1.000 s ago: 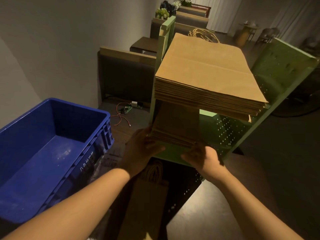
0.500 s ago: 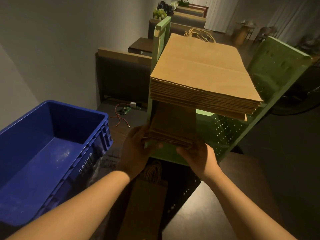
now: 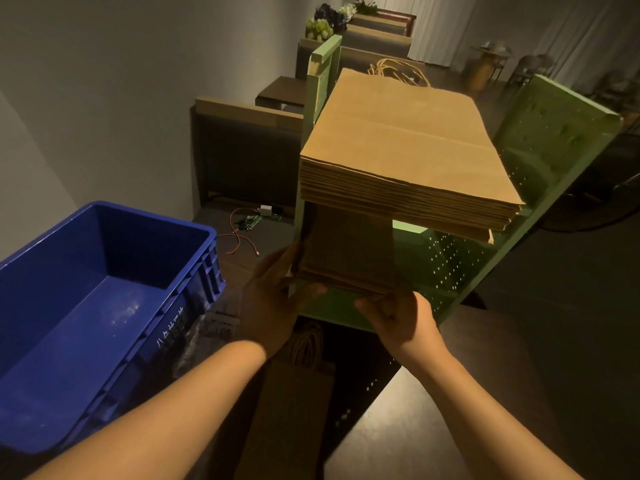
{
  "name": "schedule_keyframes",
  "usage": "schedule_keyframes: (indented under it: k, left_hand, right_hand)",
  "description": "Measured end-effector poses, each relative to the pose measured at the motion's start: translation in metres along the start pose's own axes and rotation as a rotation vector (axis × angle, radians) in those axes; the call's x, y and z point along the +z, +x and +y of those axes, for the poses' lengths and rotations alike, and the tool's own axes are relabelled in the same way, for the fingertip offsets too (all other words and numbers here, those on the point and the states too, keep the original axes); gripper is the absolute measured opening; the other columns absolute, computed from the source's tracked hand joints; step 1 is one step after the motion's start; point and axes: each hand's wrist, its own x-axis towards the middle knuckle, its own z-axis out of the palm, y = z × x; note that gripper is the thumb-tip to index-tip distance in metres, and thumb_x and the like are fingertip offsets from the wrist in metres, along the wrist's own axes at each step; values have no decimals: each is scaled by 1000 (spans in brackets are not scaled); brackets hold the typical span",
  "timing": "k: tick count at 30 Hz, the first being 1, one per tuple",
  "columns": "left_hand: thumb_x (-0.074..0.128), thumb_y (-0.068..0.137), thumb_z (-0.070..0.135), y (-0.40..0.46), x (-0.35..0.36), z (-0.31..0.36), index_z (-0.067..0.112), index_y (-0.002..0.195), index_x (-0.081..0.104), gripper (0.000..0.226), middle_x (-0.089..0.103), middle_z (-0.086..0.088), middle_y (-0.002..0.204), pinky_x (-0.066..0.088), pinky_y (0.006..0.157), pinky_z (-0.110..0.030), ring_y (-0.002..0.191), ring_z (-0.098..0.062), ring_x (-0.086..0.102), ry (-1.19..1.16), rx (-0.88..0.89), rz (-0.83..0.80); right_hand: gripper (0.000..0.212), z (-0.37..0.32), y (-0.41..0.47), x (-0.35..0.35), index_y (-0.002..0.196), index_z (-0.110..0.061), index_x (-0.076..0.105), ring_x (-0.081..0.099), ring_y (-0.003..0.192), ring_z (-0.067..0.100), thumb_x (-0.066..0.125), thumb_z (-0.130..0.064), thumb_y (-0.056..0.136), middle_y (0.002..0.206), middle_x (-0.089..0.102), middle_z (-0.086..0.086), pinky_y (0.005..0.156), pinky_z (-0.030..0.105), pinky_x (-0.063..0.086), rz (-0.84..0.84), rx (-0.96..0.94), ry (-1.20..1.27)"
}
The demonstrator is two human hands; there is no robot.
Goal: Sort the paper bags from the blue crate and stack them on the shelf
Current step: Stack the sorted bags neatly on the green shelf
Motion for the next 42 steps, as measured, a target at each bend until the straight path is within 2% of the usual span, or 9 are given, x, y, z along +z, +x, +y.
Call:
schedule_keyframes:
  k: [3,8,11,15,20,24,30,37,42]
  left_hand:
    - [64,77,71,1,-5,5,58,147,32,78,30,34,139,54,101,-37,127,-14,58,14,-1,-60]
    - [61,82,74,4,-6,1,53,151,39,75,42,21,150,50,107,-39,127,-9,57,1,25,-69]
    - [62,88,63,6,-5,6,71,134,43,50,53,34,134,52,100,-29,113,7,60,-21,1,-30]
    - [68,97,24,9,-6,13,69,117,45,54,64,25,115,46,85,-2,99,19,55,-33,-27,30]
    - [76,89,36,11,-14,12,67,129,41,62,54,30,130,40,81,-2,105,19,52,-13,-27,-86]
    - [77,88,34,12,-14,14,64,124,45,57,60,27,124,40,79,-1,103,15,58,44,-20,-81]
    - [77,87,26,7,-9,16,58,119,52,52,56,39,109,37,77,7,92,32,51,-14,-64,-37]
    - [56,91,68,5,-7,15,73,135,34,50,57,15,141,50,97,-23,118,0,61,-1,-24,-8]
    - [57,103,37,10,-5,19,60,129,38,40,62,13,123,37,80,-5,103,2,54,23,-90,35]
  right_hand:
    - [79,-6,-2,-2,153,-17,38,61,112,-5,68,-48,87,121,64,-22,85,10,51,62,-54,65]
    - [77,-7,-2,1,159,-23,30,53,115,-2,56,-54,93,124,49,-32,86,6,42,150,-76,81]
    - [76,-5,-1,3,158,-20,33,49,125,10,54,-52,92,139,51,-2,95,15,41,173,-59,47]
    - [72,-11,-1,4,155,-18,40,54,123,9,57,-52,95,138,51,-9,99,29,48,173,-49,92]
    - [54,-14,2,4,138,-38,46,60,101,-12,66,-43,88,112,58,-32,76,2,46,164,-35,136]
    - [50,-8,3,7,130,-24,62,63,102,1,63,-49,87,116,68,-7,74,-2,44,130,-5,87]
    - [31,-11,-5,6,118,-27,66,53,99,-23,67,-39,90,101,58,-32,77,-3,39,154,13,85]
    - [69,-18,-4,3,148,-16,47,45,104,-22,63,-45,88,123,47,-10,83,-7,34,173,-12,55]
    - [61,-16,-6,6,143,-23,54,51,109,-3,72,-39,87,125,52,-10,87,-4,36,204,42,112]
